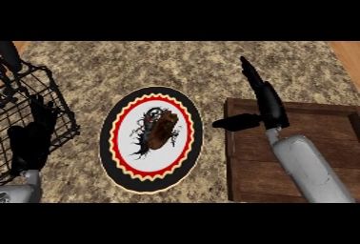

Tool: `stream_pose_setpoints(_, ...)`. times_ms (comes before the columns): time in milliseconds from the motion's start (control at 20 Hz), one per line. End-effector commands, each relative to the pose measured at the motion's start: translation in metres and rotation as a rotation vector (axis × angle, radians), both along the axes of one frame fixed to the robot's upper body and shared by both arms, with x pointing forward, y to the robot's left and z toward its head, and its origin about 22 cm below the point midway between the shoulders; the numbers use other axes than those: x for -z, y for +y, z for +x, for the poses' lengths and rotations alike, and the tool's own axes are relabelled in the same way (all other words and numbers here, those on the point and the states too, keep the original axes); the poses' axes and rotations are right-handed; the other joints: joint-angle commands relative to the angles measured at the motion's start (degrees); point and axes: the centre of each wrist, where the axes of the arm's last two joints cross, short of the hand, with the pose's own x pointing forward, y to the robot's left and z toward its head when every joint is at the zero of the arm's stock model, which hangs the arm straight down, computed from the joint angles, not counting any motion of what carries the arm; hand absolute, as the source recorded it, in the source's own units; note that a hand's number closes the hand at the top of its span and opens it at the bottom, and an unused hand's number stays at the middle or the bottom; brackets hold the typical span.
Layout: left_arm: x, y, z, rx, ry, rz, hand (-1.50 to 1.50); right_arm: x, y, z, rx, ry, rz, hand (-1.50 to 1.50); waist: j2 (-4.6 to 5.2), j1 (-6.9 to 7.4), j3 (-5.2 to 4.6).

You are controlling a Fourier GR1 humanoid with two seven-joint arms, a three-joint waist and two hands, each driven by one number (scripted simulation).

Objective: Pick the sweet potato from the tray and place it in the plate

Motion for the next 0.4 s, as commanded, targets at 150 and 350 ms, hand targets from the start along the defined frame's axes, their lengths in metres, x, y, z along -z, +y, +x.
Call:
stream_pose_setpoints(150, -0.020, -0.053, 0.025, 0.200, -0.089, -0.031, 0.00, -0.006, -0.073, 0.005, -0.005, -0.007, 0.033, -1.50, 0.18, -0.72, 0.18)
stream_pose_setpoints(350, -0.028, -0.043, 0.037, 0.203, -0.060, -0.022, 0.00, 0.007, -0.088, 0.004, -0.027, 0.023, 0.022, -1.50, 0.24, -0.70, 0.15)
